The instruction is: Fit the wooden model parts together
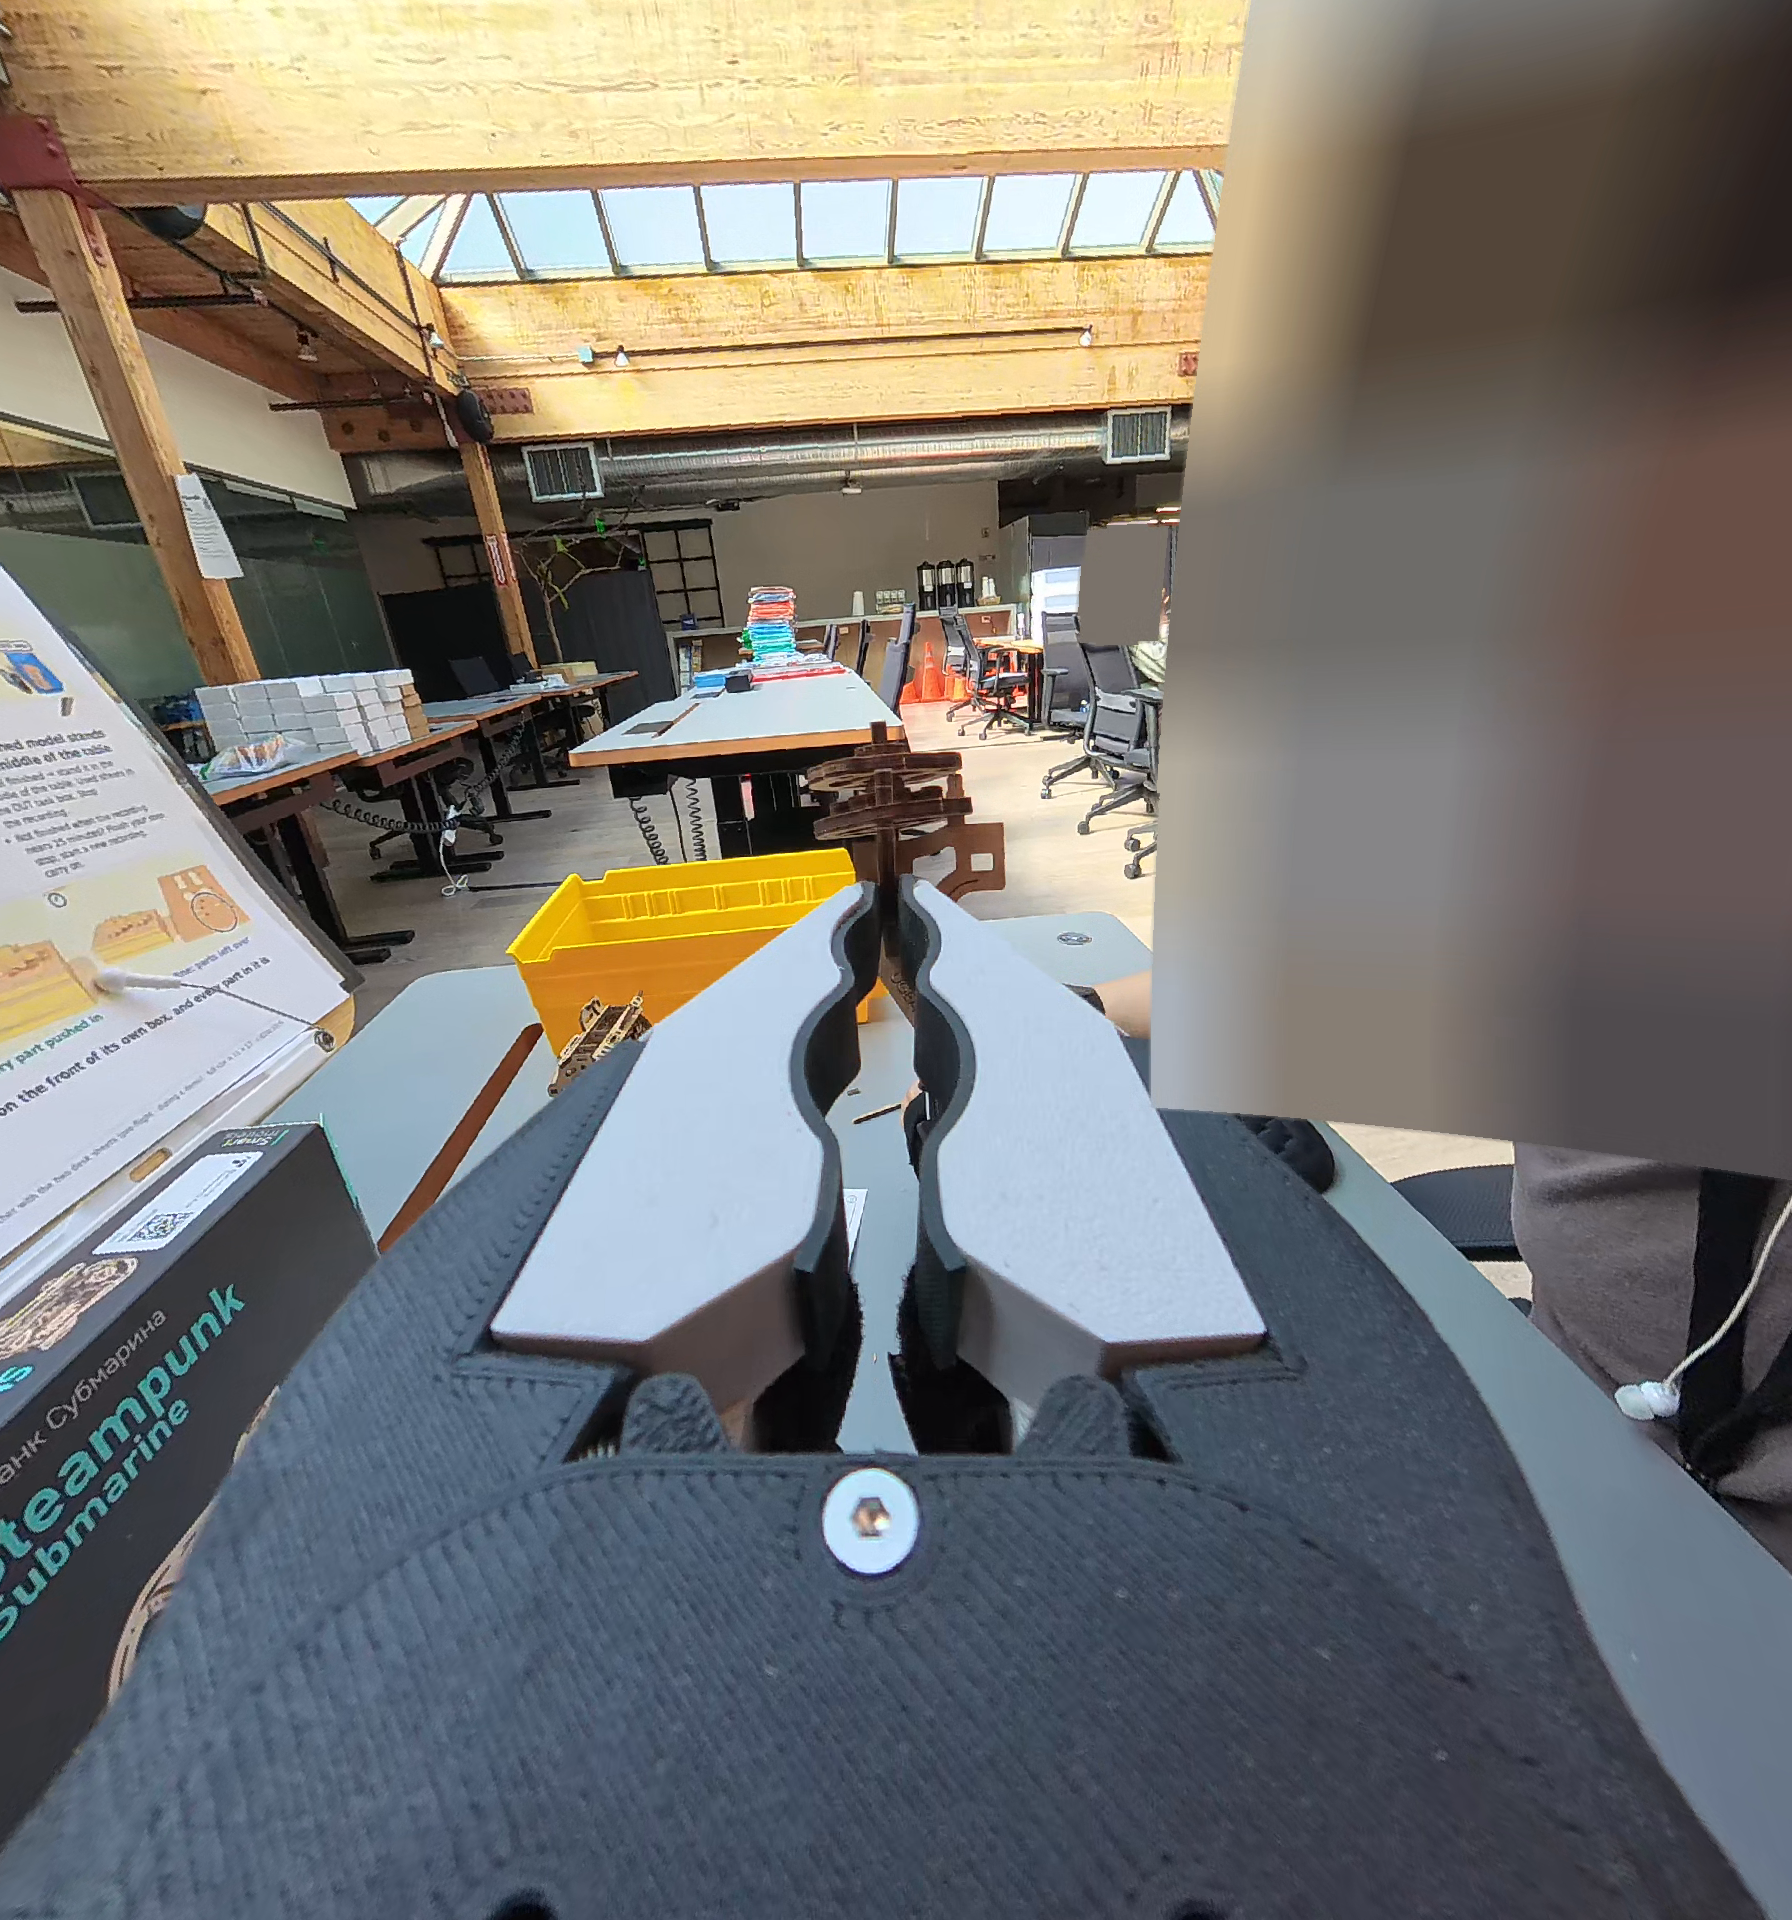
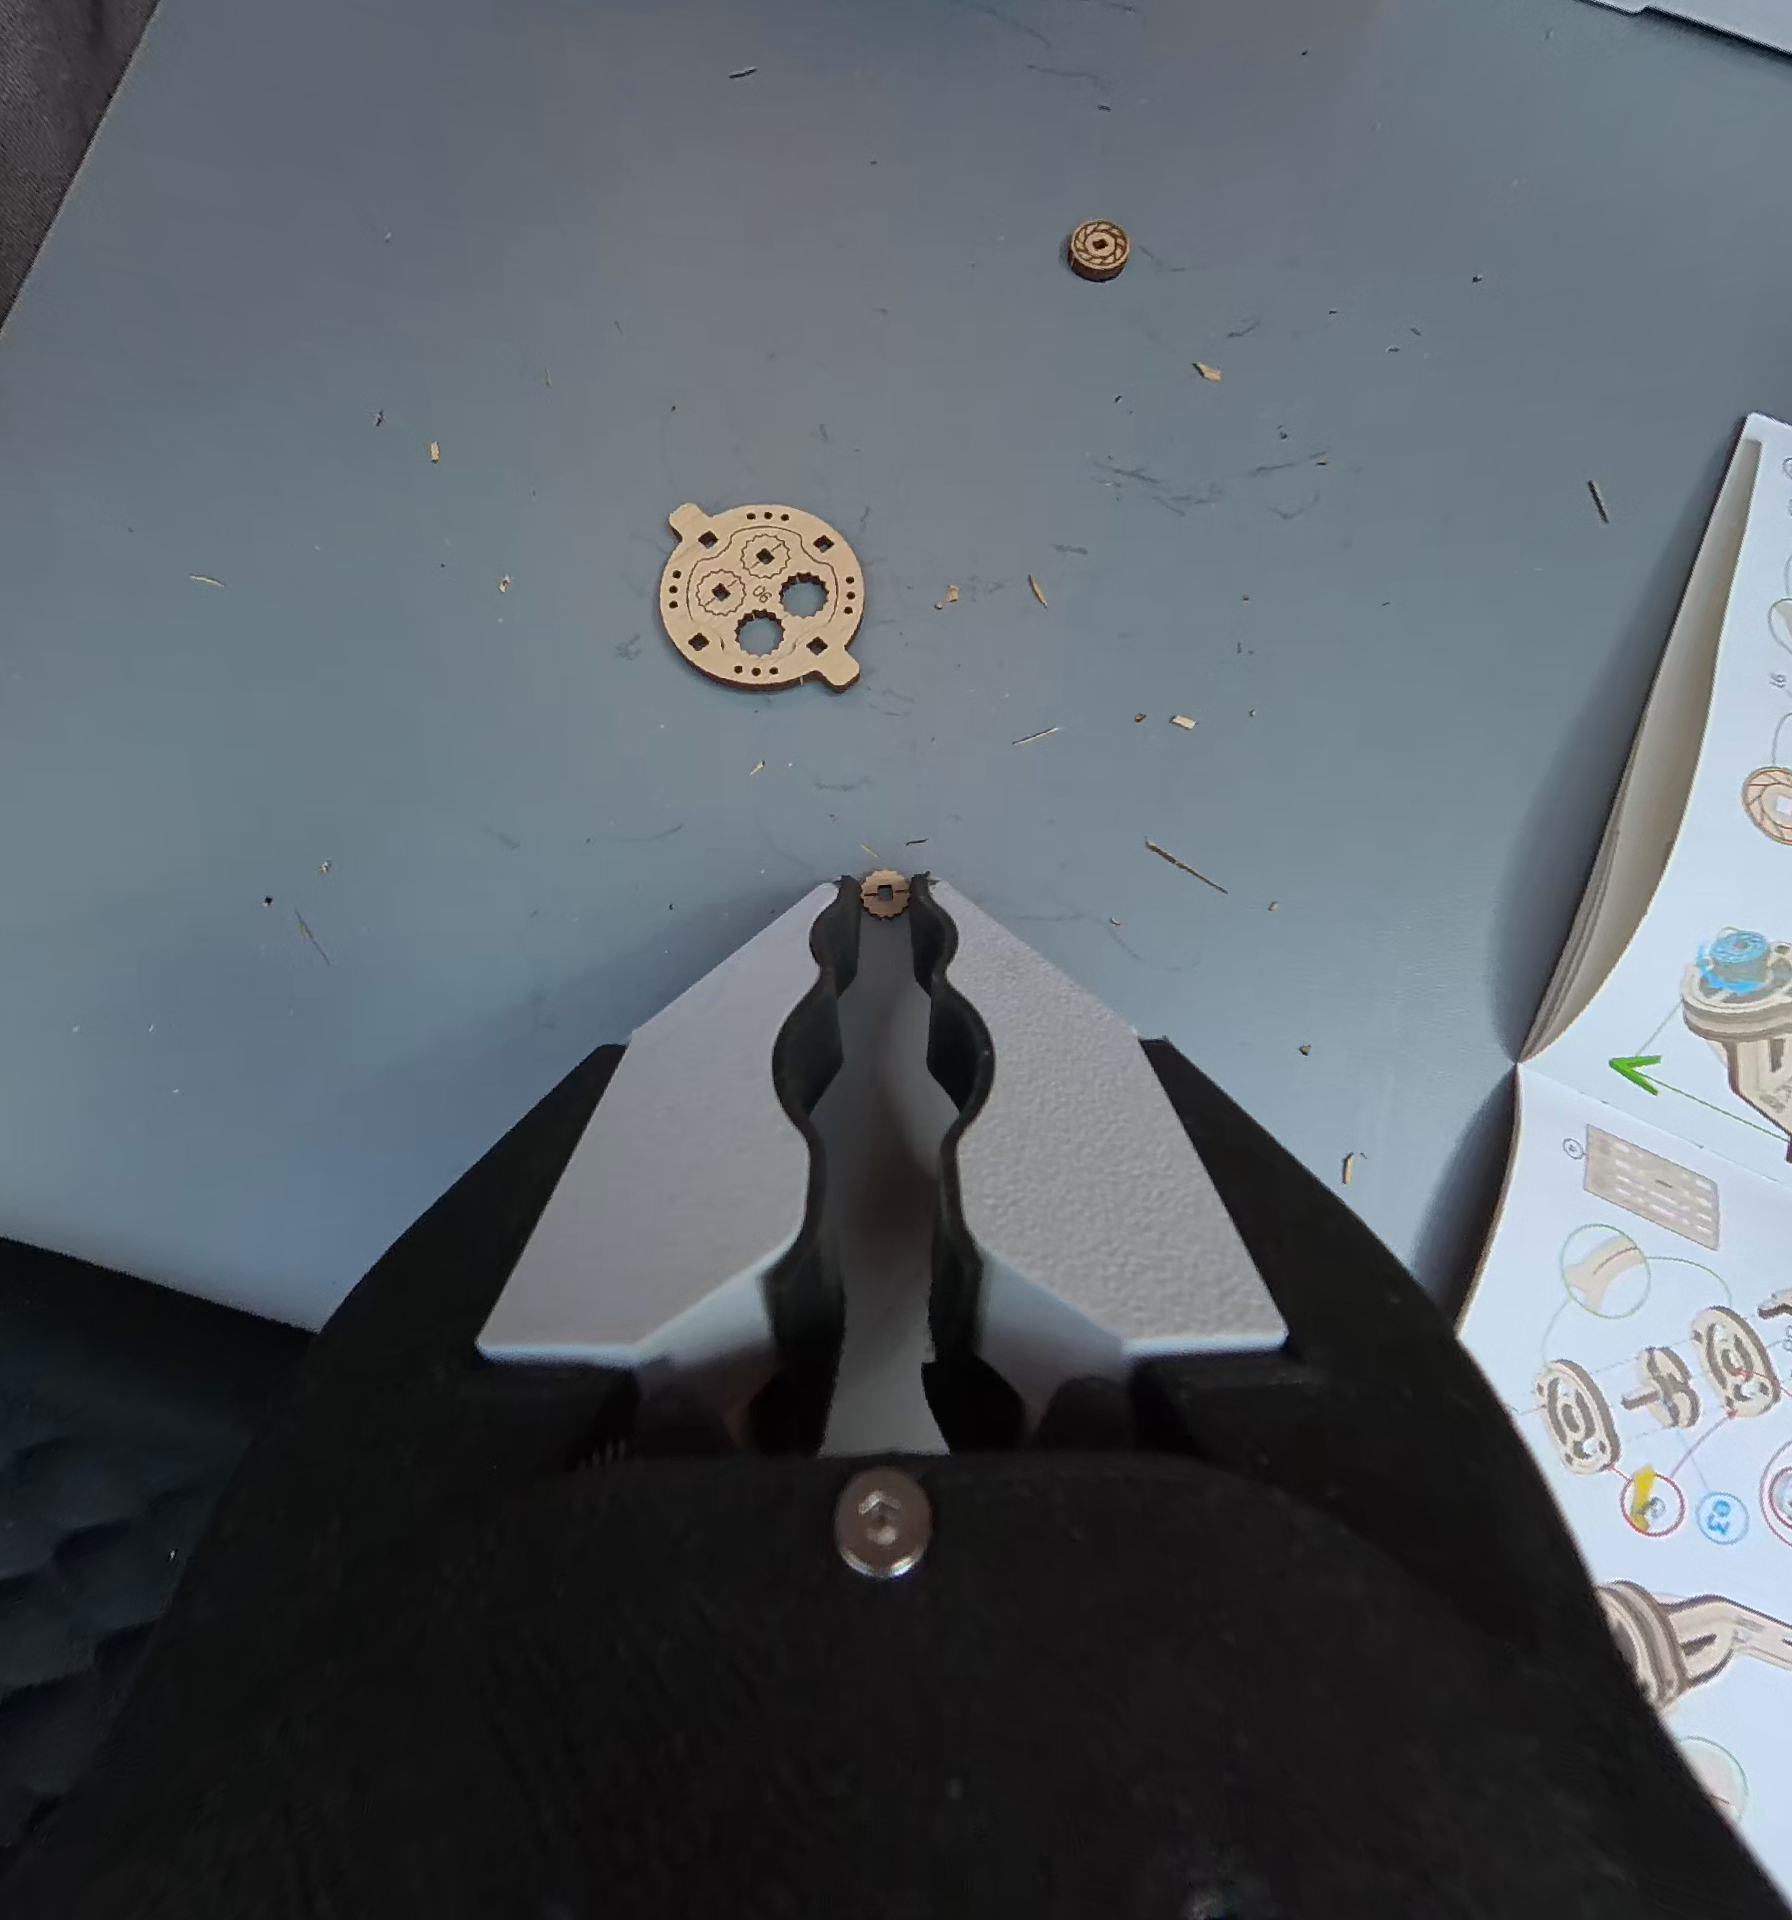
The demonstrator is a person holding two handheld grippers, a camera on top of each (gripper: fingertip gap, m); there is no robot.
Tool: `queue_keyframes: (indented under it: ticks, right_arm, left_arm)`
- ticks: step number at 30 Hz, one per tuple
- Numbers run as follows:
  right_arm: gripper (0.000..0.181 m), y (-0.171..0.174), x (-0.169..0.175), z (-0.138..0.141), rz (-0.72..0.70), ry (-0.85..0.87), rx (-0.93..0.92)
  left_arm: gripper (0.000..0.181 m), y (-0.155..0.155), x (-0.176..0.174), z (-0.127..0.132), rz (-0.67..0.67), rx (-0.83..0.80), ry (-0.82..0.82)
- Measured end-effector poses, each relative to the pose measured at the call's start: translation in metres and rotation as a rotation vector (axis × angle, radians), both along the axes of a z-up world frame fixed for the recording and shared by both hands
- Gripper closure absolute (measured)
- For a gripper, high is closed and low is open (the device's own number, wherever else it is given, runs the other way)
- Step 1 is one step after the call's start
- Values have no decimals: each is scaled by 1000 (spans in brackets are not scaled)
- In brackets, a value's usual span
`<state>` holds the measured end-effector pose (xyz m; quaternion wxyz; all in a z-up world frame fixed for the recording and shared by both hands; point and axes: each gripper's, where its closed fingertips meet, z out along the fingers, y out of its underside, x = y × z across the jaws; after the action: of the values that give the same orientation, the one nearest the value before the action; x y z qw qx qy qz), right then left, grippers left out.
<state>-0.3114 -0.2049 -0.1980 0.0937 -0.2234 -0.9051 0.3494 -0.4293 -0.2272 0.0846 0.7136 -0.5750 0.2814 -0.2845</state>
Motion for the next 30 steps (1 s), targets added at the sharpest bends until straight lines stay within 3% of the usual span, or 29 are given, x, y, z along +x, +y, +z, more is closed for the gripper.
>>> queue_keyframes:
  ticks: [1,9,13,16,21,24,27,30]
  right_arm:
    - [173,0,0,0,-2,0,-4]
    - [173,1,-4,2,-35,24,2]
    - [173,8,-19,23,-105,143,45]
    - [173,17,-33,71,-169,313,64]
    - [173,13,-49,198,-225,690,50]
    - [173,3,-50,260,-229,816,30]
    - [173,-4,-53,296,-231,879,1]
    - [174,4,-60,308,-293,907,-1]
  left_arm:
    - [180,0,0,0,-2,0,0]
    - [181,1,0,-14,-19,25,41]
    - [181,4,0,-12,-19,50,23]
    - [181,5,4,-14,-39,50,26]
    - [181,4,14,-19,-70,46,68]
    - [180,1,20,-20,-84,58,97]
    - [181,-1,24,-21,-86,69,126]
    - [181,-1,23,-21,-68,77,137]
